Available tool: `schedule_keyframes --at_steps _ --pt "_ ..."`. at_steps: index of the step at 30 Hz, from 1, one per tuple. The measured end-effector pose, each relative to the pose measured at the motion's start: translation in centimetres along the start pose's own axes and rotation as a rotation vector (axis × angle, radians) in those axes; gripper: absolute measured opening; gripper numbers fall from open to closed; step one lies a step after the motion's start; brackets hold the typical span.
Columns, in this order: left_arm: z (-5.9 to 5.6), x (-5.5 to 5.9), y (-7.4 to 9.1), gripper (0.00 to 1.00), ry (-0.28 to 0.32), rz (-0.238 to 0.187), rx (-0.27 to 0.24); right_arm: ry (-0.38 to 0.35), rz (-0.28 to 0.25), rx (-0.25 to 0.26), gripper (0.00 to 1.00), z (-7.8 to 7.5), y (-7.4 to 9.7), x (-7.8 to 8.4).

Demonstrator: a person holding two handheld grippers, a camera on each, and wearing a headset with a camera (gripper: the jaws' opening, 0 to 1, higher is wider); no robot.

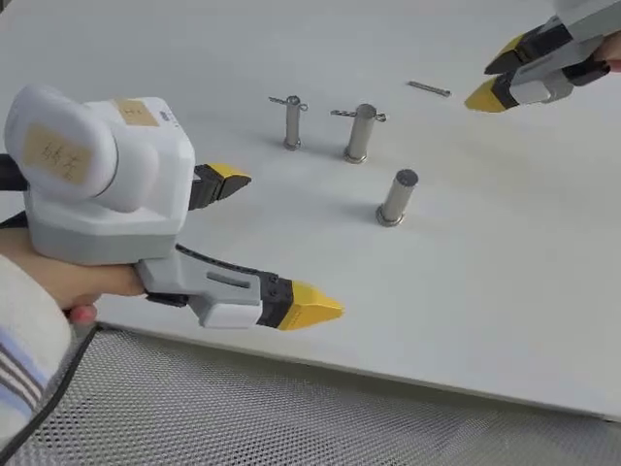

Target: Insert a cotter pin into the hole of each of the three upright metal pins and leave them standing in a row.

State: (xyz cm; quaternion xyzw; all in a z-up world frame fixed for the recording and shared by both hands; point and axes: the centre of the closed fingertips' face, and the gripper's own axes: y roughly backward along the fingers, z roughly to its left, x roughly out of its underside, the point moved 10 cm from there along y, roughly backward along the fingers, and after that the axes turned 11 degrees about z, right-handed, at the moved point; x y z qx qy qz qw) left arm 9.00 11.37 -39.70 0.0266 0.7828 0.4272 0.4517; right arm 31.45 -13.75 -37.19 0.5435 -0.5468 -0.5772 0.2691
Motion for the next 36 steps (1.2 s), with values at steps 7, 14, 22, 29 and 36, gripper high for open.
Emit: schedule_keyframes --at_steps 7,14,22,29,36 --pt "0.1 -0.5 0.2 0.95 0.016 -0.045 -0.009 0.070 0.036 -0.011 0.20 -0.4 -1.8 -1.5" --pt "0.4 -0.7 0.2 0.95 0.058 -0.069 -0.002 0.027 0.045 0.009 0.11 -1.4 -3.6 -2.4" --pt "0.6 -0.7 0.0 0.95 0.056 -0.070 -0.004 0.013 0.062 0.009 0.09 -1.9 -5.0 -3.0" --pt "0.5 -0.6 -0.1 0.94 0.063 -0.078 0.003 0.060 0.110 0.001 0.08 -1.9 -5.6 -3.0" --pt "0.5 -0.8 -0.2 0.93 0.059 -0.084 0.004 0.103 0.142 -0.046 0.00 -1.6 -5.7 -3.2"
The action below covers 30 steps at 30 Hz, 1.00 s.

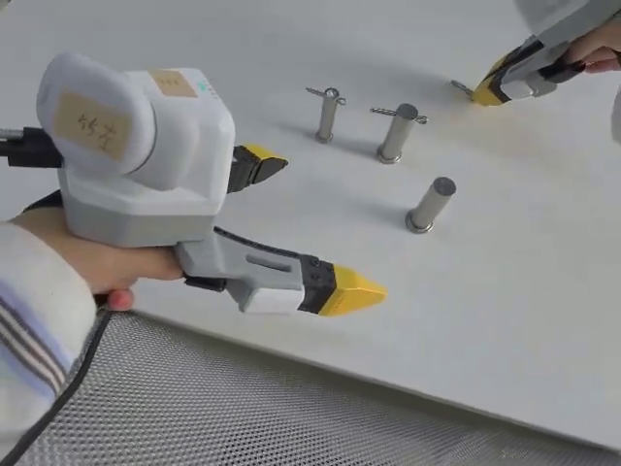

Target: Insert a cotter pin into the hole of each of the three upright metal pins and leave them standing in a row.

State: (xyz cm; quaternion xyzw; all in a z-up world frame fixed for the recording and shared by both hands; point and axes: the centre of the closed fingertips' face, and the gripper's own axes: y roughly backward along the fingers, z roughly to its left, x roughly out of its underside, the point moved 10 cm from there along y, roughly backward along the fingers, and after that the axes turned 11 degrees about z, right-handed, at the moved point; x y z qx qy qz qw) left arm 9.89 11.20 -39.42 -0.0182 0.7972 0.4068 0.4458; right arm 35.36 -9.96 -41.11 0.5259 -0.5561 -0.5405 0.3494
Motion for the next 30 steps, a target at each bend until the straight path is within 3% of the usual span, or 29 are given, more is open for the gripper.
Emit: schedule_keyframes --at_steps 11,16,21,25,30 --pt "-0.2 0.0 0.0 0.93 -0.005 0.005 0.003 0.125 0.123 -0.053 0.00 0.6 0.8 -1.1" --pt "-0.2 -0.1 0.2 0.93 -0.006 0.001 0.001 0.092 0.156 -0.092 0.00 0.2 0.9 -1.4" --pt "-0.2 -0.1 0.3 0.93 0.001 -0.008 -0.004 0.016 0.101 -0.104 0.00 0.2 1.1 -0.5" --pt "-0.3 -0.3 0.5 0.93 -0.005 -0.009 -0.003 0.034 0.081 -0.078 0.00 1.0 1.4 -0.3" --pt "-0.4 -0.5 0.8 0.91 -0.014 0.005 -0.007 0.020 0.090 -0.070 0.00 0.1 1.3 -0.4"
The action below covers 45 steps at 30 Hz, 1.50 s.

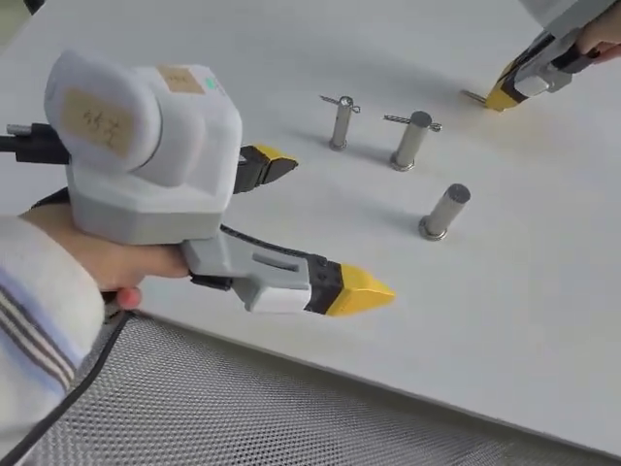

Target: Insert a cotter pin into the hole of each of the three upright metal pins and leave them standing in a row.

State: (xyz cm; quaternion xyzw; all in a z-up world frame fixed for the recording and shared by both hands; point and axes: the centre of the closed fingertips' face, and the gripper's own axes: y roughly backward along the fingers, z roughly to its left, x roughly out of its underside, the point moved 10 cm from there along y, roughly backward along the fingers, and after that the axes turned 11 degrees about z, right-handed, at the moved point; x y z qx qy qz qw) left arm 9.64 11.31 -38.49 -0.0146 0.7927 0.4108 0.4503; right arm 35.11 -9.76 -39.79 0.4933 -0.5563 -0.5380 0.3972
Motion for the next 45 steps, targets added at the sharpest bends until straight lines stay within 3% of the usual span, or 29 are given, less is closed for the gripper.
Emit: schedule_keyframes --at_steps 4,6,13,14,17,22,27,30,31,32,37,42,45 --pt "-0.1 -0.4 0.2 0.91 0.001 -0.012 0.000 -0.011 -0.025 -0.014 0.00 0.6 0.8 0.3" --pt "-0.3 -0.7 0.3 0.91 0.002 -0.015 -0.002 -0.003 -0.041 0.008 0.00 0.4 1.2 0.5" --pt "-0.5 -1.2 0.4 0.91 -0.001 -0.026 -0.002 -0.015 -0.211 0.117 0.00 2.0 5.4 1.6" --pt "-0.4 -1.4 0.4 0.91 -0.011 -0.023 0.002 -0.022 -0.233 0.129 0.00 0.5 4.7 1.8" --pt "-0.2 -1.8 0.3 0.90 -0.029 -0.006 0.019 -0.032 -0.271 0.143 0.00 0.9 5.7 2.6" --pt "0.7 -2.8 0.4 0.83 -0.056 0.008 0.020 -0.034 -0.334 0.184 0.00 2.9 7.8 3.7" --pt "1.3 -3.9 0.8 0.73 -0.041 -0.017 0.034 -0.034 -0.403 0.283 0.00 4.9 9.5 5.0" --pt "1.3 -4.3 0.9 0.65 0.000 -0.035 0.057 -0.038 -0.434 0.334 0.00 6.1 10.3 5.8" --pt "1.3 -4.6 1.0 0.61 0.056 -0.046 0.076 -0.040 -0.446 0.349 0.00 6.4 10.6 6.0" --pt "1.3 -4.7 1.0 0.60 0.071 -0.058 0.083 -0.042 -0.456 0.370 0.00 7.0 11.0 6.3" --pt "1.4 -5.2 1.0 0.60 0.075 -0.098 0.096 -0.043 -0.484 0.419 0.00 9.3 12.2 7.6" --pt "1.3 -6.0 0.5 0.57 0.113 -0.128 0.128 -0.064 -0.499 0.411 0.00 11.3 12.2 8.2" --pt "1.2 -6.4 0.1 0.51 0.166 -0.117 0.152 -0.056 -0.495 0.413 0.00 13.0 11.9 8.1"
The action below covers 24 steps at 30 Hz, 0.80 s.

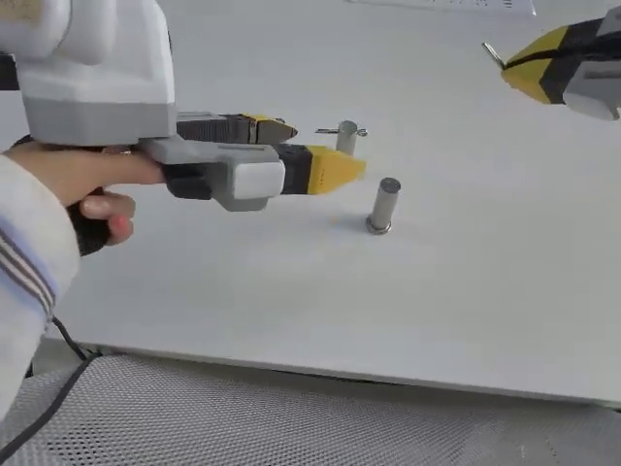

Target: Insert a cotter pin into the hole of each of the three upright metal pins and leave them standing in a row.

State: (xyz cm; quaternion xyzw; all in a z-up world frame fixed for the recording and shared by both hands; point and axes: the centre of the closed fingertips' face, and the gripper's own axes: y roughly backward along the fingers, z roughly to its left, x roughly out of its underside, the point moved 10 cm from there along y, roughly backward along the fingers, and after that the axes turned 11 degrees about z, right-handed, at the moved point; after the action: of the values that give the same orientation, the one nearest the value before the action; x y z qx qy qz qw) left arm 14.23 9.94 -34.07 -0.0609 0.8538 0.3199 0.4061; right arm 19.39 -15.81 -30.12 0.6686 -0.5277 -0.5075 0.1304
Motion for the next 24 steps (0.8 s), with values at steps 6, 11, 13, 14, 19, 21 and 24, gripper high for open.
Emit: schedule_keyframes --at_steps 6,11,13,14,19,21,24 --pt "-0.4 -0.3 -0.9 0.44 -0.004 -0.001 0.031 0.049 0.024 -0.015 0.00 2.9 0.2 0.0" --pt "-0.6 -0.5 -2.0 0.42 -0.003 0.010 0.054 0.069 0.011 -0.017 0.00 4.3 0.4 -0.2" --pt "-0.8 -0.6 -2.2 0.41 -0.002 0.010 0.062 0.088 -0.003 -0.011 0.00 4.8 0.7 -0.7" --pt "-0.9 -0.6 -2.3 0.41 -0.002 0.009 0.068 0.093 -0.008 -0.011 0.00 5.1 0.8 -0.8" --pt "-1.5 -0.8 -2.9 0.37 -0.005 0.010 0.087 0.118 -0.021 -0.014 0.00 6.1 0.8 -1.4" --pt "-1.6 -0.9 -3.1 0.34 -0.005 0.013 0.097 0.140 -0.023 -0.024 0.00 6.6 0.6 -1.6" --pt "-1.9 -1.0 -3.4 0.33 -0.011 0.012 0.102 0.179 -0.025 -0.022 0.00 7.1 0.5 -2.2"
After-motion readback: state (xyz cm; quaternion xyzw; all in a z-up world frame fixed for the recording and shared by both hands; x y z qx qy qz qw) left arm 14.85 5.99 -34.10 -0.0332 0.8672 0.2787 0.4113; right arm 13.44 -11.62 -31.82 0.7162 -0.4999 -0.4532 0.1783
